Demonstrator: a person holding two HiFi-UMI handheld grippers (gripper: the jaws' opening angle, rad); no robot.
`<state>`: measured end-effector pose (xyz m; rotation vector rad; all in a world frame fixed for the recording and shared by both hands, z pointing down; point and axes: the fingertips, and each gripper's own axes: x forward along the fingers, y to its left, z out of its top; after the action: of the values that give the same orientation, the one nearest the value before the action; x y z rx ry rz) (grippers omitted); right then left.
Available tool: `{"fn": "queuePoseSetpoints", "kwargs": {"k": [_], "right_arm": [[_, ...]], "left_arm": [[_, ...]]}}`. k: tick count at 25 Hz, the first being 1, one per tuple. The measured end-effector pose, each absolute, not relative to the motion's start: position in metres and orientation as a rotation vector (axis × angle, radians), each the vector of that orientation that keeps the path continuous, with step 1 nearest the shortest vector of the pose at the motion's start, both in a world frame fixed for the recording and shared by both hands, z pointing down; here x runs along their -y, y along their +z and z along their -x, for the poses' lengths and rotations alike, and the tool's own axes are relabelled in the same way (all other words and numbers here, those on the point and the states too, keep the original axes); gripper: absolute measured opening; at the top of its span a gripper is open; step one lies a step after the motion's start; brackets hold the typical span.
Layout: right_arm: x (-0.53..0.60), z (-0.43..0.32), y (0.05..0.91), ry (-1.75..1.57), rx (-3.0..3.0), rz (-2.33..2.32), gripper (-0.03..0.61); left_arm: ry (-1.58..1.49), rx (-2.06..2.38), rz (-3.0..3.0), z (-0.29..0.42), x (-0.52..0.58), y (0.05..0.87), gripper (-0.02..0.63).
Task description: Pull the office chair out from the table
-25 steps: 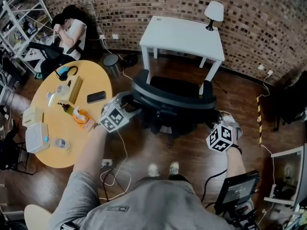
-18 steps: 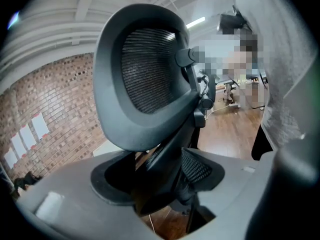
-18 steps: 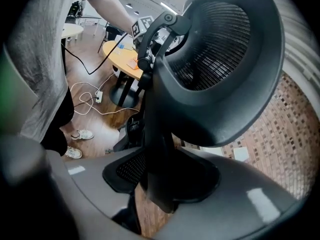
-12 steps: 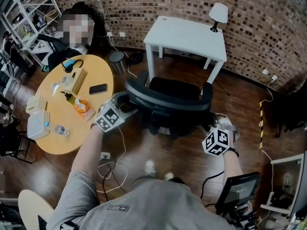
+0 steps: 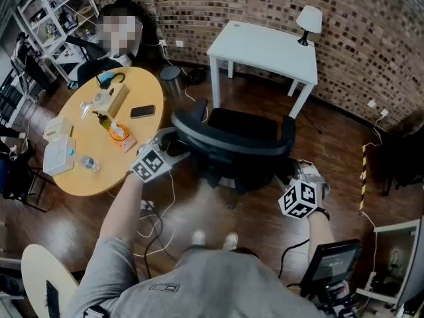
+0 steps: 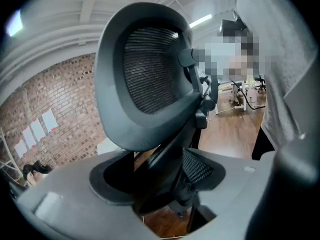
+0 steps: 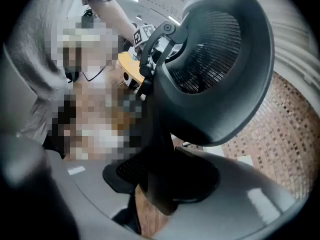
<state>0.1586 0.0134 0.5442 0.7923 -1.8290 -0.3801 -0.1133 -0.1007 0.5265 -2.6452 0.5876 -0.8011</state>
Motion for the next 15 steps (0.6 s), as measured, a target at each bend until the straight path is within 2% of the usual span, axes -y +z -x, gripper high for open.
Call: {"fn": "queuePoseSetpoints", "kwargs": {"k": [10,15], "right_arm": [[-0.045,-0.134,0.545,-0.328,1.788,-0.872,0.205],[-0.047,-0.125,0.542,-0.283,1.805,-0.993,0.243]], "left_arm": [[-0.737,-0.501,2.661,0.132,0.080,0.525,0.285],[-0.702,-0.491,2.673,0.139,0.077,0.525,0.287]]}}
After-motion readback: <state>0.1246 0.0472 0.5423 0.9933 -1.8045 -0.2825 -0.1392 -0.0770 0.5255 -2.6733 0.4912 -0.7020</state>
